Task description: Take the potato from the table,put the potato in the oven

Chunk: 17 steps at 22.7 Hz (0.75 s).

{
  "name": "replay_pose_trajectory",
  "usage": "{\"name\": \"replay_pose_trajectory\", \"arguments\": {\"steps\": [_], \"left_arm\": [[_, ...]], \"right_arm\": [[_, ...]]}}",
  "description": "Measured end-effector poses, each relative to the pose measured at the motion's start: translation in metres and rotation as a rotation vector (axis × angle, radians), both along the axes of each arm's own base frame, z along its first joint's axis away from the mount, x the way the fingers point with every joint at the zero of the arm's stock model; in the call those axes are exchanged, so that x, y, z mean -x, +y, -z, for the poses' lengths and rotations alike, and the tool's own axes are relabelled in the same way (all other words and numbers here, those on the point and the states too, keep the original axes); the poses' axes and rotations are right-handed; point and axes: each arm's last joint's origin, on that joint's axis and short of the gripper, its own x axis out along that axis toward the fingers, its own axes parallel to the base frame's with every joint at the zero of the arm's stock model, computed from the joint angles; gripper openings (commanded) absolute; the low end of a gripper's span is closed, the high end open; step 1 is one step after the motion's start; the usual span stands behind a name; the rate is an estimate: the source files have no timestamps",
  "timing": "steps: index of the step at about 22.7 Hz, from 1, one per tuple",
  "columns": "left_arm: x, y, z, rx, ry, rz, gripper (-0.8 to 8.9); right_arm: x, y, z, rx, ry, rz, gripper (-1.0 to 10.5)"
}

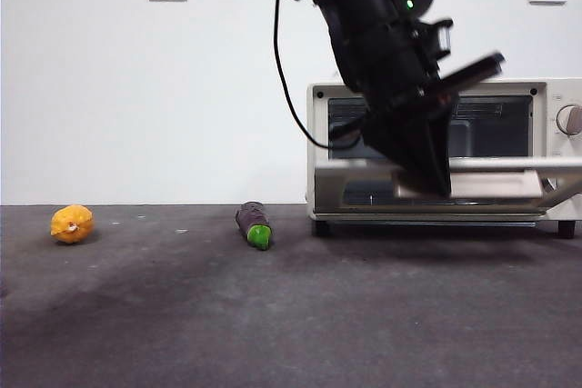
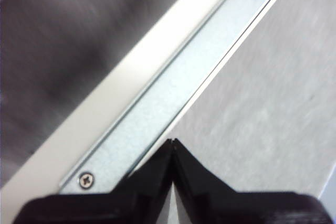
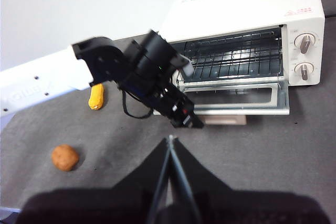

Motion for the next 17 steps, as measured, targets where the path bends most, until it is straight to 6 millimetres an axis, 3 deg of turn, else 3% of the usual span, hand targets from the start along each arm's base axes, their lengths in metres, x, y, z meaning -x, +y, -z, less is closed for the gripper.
{"name": "replay_pose_trajectory", "arguments": {"steps": [7, 11, 17], "left_arm": [[-0.002, -0.006, 0.007, -0.013, -0.053, -0.022, -0.06], [-0.009, 0.002, 0.007, -0.026, -0.050, -0.047, -0.06], [-0.001, 0.001, 0.009, -0.068, -0.011, -0.033, -0.06]], "right_arm": [[0.000, 0.000, 0.000, 0.000, 0.000, 0.000, 0.0], [0.000, 0.000, 0.000, 0.005, 0.000, 0.010, 0.0], [0.000, -0.001, 0.000, 0.009, -0.001, 0.019, 0.0]]}}
